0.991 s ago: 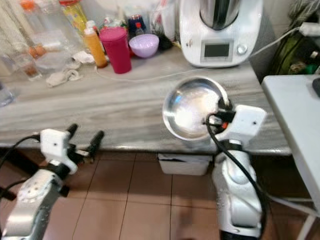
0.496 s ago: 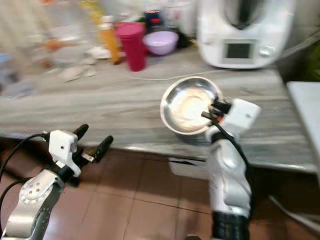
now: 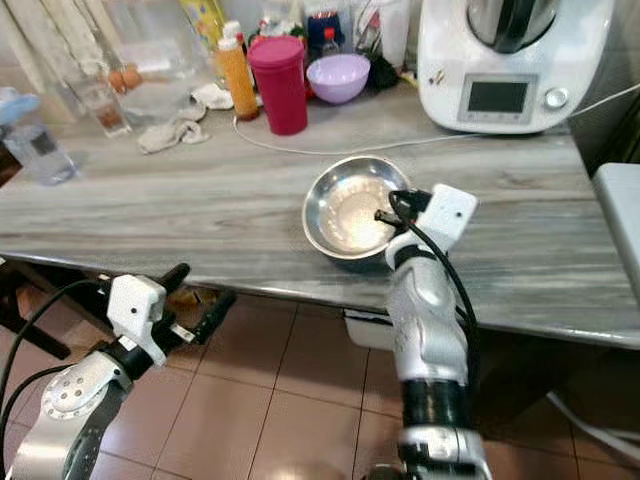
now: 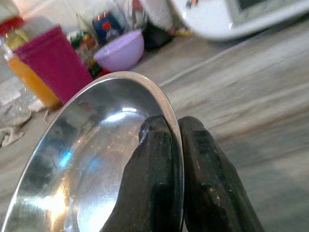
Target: Setting the table
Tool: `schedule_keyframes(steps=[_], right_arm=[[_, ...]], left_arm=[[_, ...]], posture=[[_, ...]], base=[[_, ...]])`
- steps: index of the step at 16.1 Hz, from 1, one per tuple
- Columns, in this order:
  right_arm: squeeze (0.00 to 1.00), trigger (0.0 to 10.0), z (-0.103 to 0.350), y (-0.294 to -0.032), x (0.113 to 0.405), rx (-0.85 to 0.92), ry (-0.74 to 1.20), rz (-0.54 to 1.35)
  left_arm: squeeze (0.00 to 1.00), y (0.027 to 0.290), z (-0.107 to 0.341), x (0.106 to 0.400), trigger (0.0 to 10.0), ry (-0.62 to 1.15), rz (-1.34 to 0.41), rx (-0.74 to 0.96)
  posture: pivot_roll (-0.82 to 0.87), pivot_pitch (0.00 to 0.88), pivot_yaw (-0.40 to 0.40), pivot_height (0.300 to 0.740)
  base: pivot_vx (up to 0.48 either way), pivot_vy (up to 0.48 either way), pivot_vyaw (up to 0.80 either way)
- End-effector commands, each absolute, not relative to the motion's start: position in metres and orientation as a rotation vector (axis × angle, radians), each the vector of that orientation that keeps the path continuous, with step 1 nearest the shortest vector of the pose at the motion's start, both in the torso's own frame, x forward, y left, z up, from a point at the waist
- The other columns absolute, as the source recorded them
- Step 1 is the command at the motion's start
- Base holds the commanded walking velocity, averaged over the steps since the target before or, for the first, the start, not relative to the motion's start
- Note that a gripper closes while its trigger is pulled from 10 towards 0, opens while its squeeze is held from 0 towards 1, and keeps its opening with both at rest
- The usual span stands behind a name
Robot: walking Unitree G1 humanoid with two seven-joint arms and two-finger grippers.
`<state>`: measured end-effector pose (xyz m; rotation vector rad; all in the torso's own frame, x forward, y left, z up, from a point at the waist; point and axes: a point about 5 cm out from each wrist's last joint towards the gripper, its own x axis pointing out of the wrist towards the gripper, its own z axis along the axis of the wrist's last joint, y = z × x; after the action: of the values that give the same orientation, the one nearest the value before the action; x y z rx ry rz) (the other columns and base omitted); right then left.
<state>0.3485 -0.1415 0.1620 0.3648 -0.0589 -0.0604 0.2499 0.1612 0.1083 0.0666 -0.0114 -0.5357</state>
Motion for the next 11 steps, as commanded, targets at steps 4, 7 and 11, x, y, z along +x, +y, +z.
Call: schedule_keyframes(steps=[4,7,11], right_arm=[[0.0,10.0,0.159,-0.125,0.357,0.379,-0.025,-0.018],[0.0,10.0,0.151,-0.114,0.363,0.398,0.025,0.017],[0.75,10.0,0.147,-0.109,0.367,0.432,0.03,0.006]], left_arm=[[0.0,0.164,0.109,0.247,10.0,-0.018,-0.563,0.099],[0.0,0.166,0.103,0.247,10.0,-0.008,-0.572,0.095],[0.0,0.168,0.094,0.247,10.0,-0.002,-0.588,0.09]], posture=[[-0.19,0.116,0.124,0.74],[-0.19,0.115,0.13,0.74],[-0.18,0.112,0.133,0.74]], base=[[0.0,0.0,0.0],[0.0,0.0,0.0],[0.0,0.0,0.0]])
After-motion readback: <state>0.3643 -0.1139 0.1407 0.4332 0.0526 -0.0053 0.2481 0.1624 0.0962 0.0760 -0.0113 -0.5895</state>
